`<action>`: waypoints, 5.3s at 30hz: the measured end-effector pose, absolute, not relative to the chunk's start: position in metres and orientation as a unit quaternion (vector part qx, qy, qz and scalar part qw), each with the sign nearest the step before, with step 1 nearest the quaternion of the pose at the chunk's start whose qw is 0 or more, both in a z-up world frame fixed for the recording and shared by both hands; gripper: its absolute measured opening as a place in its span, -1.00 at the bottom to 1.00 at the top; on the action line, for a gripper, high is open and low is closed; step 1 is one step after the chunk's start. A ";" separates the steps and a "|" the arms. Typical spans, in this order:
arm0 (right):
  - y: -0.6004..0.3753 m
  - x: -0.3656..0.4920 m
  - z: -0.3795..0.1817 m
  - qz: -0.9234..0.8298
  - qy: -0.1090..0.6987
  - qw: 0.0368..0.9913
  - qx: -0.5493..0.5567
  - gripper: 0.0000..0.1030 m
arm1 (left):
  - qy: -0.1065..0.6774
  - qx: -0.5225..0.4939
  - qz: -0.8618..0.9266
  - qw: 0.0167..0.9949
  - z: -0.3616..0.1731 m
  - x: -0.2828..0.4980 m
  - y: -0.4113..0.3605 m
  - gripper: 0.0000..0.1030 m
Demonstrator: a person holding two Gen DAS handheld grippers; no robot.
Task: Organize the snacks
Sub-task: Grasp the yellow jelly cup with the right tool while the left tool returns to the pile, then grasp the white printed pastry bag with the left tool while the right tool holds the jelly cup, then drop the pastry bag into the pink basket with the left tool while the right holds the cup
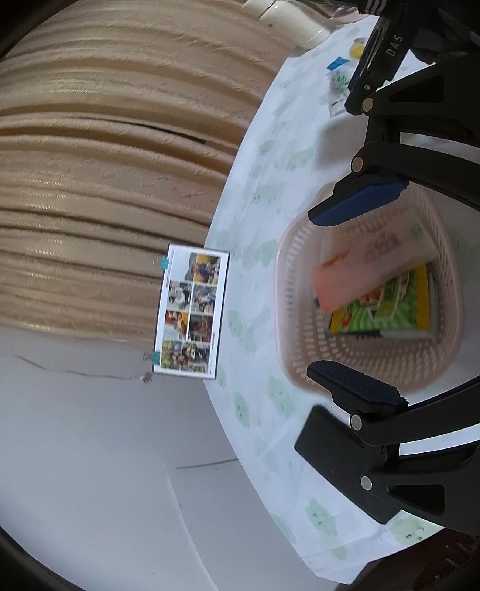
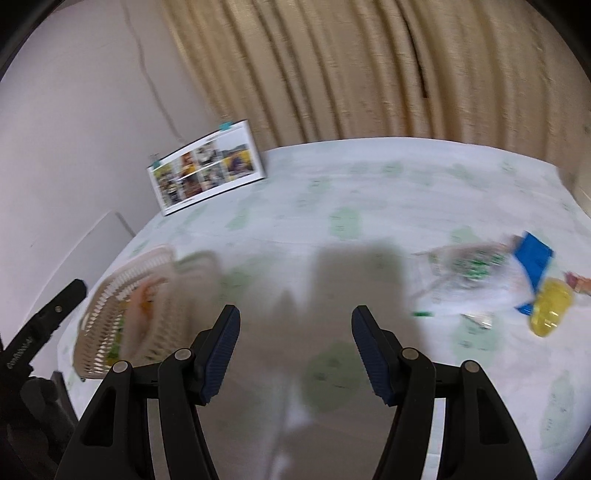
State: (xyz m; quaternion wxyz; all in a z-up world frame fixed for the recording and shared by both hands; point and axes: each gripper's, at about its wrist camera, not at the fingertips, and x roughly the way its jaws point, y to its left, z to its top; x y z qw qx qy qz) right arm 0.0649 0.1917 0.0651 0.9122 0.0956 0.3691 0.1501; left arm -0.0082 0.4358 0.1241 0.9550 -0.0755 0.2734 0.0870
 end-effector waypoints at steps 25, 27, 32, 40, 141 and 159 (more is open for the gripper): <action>0.022 0.064 0.026 -0.042 0.393 0.902 0.173 0.08 | 0.292 -0.007 0.013 0.956 0.124 0.014 0.347 0.59; 0.020 0.071 0.023 -0.041 0.399 0.899 0.174 0.07 | 0.294 -0.003 0.008 0.956 0.124 0.015 0.342 0.59; 0.013 0.089 0.018 -0.047 0.411 0.893 0.176 0.05 | 0.300 0.008 -0.002 0.954 0.120 0.018 0.330 0.59; 0.010 0.096 0.017 -0.045 0.413 0.897 0.152 -0.39 | 0.317 0.024 -0.032 0.948 0.113 0.033 0.307 0.59; 0.025 0.053 0.027 0.053 0.386 0.905 0.171 -0.39 | 0.289 -0.051 0.105 0.950 0.130 0.042 0.414 0.29; 0.130 0.058 0.066 0.158 0.373 0.903 0.142 -0.39 | 0.274 -0.072 0.118 0.952 0.132 0.017 0.453 0.34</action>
